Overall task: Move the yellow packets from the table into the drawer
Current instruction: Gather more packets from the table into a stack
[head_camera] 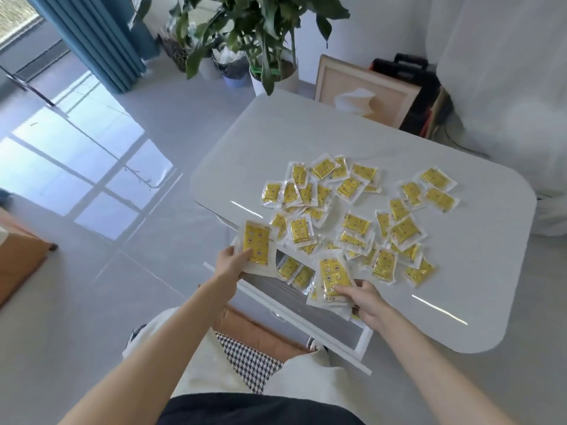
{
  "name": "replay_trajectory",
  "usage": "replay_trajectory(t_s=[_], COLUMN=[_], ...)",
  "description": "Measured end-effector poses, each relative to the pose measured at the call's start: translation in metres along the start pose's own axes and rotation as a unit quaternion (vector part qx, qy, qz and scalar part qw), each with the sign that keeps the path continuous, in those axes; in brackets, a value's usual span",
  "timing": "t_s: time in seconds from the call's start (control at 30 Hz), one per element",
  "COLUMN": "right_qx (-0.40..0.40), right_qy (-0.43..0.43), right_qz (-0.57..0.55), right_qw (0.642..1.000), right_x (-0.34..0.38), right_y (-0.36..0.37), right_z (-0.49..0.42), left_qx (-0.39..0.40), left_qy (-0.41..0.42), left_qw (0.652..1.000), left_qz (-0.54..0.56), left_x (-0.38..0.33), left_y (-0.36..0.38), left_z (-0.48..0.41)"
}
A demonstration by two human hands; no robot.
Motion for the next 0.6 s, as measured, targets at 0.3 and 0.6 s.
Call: replay_trajectory(t_s=[0.3, 0.6], right_qx=[0.014, -0.068], right_qy=[0.082, 0.156], right_qz=[0.021, -0.038], right_qw=[0.996, 0.985], right_x=[-0.036, -0.101], right_y=[0.047, 0.138], right_z=[-0.062, -0.114], left_qx=[0.073, 0.157], left_qy=[-0.078, -0.138], left_qw=[0.984, 0.942], left_qz=[-0.144, -0.261], left_x=[0.012, 0.049], left_y=[-0.017, -0.013], left_z=[-0.087, -0.198])
Point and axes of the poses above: each hand's wrist, its own z-axis away from the middle knuckle, its own y-axis out of the palm, x = y × z, the point moved 5 cm from there along -z, towards the middle knuckle, and after that the axes turned 1 degree about -y, right-handed, at the moved point
